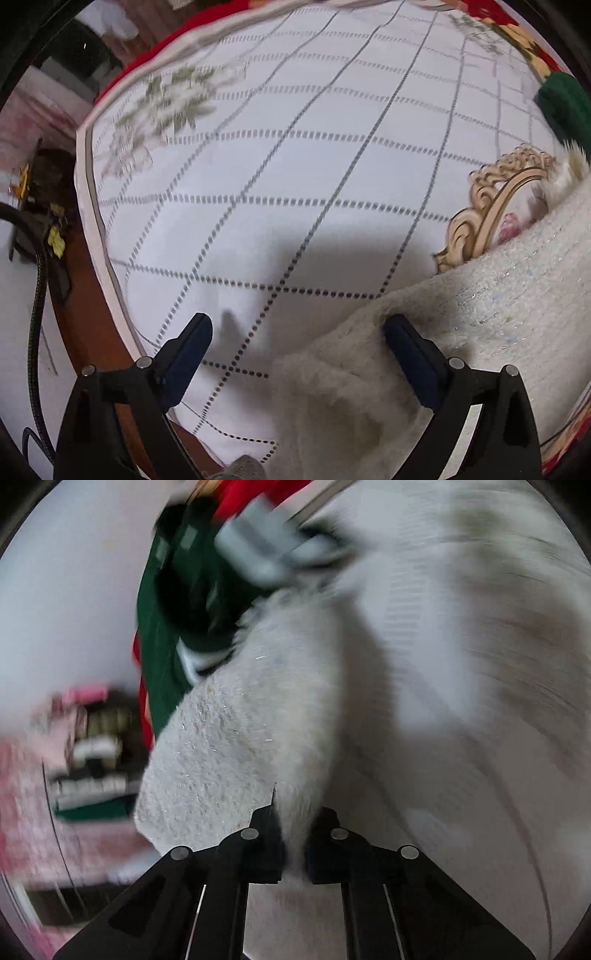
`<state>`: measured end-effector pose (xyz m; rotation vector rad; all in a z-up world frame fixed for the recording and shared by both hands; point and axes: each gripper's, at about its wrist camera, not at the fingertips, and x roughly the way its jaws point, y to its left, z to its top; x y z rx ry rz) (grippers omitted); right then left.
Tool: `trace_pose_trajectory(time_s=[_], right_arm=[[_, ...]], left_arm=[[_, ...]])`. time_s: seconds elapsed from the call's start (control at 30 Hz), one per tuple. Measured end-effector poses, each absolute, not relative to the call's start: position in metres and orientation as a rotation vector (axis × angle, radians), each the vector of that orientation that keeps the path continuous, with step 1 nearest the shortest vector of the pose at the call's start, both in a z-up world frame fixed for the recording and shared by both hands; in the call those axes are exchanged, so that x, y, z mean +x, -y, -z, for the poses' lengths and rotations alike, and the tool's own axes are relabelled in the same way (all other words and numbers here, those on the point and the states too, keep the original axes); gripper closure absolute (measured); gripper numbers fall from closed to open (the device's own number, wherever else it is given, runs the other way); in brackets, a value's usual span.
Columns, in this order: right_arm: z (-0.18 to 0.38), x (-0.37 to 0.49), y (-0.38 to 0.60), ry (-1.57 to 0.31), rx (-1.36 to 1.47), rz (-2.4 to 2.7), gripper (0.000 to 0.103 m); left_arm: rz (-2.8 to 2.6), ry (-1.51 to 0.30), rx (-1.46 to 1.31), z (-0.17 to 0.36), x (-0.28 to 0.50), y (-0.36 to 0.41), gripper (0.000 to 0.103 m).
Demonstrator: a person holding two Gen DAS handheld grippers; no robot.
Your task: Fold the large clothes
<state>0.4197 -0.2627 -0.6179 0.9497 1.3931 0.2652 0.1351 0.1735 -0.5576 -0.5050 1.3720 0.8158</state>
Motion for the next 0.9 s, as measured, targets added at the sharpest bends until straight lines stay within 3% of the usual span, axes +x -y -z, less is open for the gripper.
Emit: trace_pose_trajectory(time_s=[0.13, 0.4, 0.67, 0.9], right_arm=[[0.595, 0.344, 0.325, -1.406, 0.967, -0.107, 0.096], [0.559, 0.235, 0.368, -1.643, 0.605, -0.024, 0.092], [0.484, 0.273, 0.304, -1.377, 0.132, -0.165, 0.091], [0.532, 0.331, 0.152, -1.525, 0.096, -0.5, 0.092]], left_arm=[[-0.789, -1.336, -0.42, 0.531, 0.151, -0.165, 0.005], [-0.8, -1.319, -0.385, 0.5, 0.132, -0.149, 0.005], [-0.776, -1.33, -0.405, 0.498, 0.128, -0.117, 0.005], [-0.715, -1.293, -0.435, 0.493, 0.146, -0.09, 0.005]])
